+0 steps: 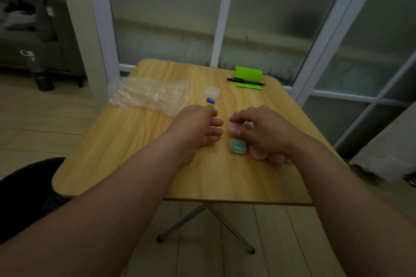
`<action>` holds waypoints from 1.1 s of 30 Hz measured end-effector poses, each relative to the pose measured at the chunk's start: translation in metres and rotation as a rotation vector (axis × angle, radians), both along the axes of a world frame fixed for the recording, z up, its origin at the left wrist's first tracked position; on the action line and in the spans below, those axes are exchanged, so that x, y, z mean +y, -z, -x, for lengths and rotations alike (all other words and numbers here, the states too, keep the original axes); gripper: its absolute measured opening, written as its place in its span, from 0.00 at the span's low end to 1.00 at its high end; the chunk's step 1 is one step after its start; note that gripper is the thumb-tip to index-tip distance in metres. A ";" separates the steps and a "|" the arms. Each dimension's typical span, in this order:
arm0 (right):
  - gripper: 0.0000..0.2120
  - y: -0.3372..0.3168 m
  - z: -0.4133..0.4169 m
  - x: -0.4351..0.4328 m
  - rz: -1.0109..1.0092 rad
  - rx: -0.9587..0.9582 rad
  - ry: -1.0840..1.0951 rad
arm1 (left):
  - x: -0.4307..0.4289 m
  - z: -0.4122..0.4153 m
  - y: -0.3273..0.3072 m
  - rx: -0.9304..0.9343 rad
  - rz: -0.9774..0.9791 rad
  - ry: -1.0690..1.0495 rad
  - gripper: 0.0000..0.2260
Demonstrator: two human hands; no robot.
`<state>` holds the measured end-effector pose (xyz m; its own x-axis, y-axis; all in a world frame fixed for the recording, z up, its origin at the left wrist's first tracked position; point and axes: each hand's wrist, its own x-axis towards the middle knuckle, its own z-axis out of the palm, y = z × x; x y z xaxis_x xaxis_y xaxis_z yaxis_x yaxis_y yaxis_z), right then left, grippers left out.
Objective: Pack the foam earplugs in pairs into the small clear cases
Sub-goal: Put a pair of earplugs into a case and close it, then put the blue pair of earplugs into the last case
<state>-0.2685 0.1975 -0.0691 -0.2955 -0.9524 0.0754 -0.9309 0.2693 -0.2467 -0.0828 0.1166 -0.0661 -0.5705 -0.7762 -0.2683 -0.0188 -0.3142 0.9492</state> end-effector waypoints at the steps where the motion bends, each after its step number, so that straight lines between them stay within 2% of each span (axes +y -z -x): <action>1: 0.18 0.000 0.001 -0.001 -0.016 0.000 0.002 | 0.000 0.001 0.000 0.001 0.001 0.000 0.11; 5: 0.19 0.002 0.002 -0.001 -0.055 0.041 -0.001 | -0.001 0.001 0.000 0.005 -0.004 -0.007 0.11; 9: 0.27 0.001 0.003 0.003 0.002 -0.059 0.053 | -0.003 0.000 -0.001 0.005 -0.001 -0.015 0.11; 13: 0.14 -0.002 0.005 0.007 0.232 -0.106 0.059 | -0.009 -0.002 0.001 0.021 -0.004 -0.062 0.09; 17: 0.10 -0.003 0.012 -0.001 0.371 -0.184 0.164 | -0.021 -0.009 0.000 0.113 0.000 -0.173 0.07; 26: 0.13 -0.007 0.036 -0.109 0.207 0.021 0.130 | -0.067 -0.034 -0.028 0.339 -0.096 -0.340 0.13; 29: 0.18 -0.006 0.040 -0.140 0.139 0.063 0.099 | -0.070 -0.036 -0.029 0.352 -0.108 -0.363 0.12; 33: 0.27 -0.008 0.038 -0.173 -0.063 0.189 -0.008 | -0.069 -0.030 -0.029 0.348 -0.128 -0.359 0.10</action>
<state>-0.3063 0.0245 -0.0613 -0.2745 -0.9591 0.0692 -0.9611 0.2715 -0.0507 -0.0531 0.0472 -0.0369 -0.3466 -0.9129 -0.2158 0.4220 -0.3572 0.8332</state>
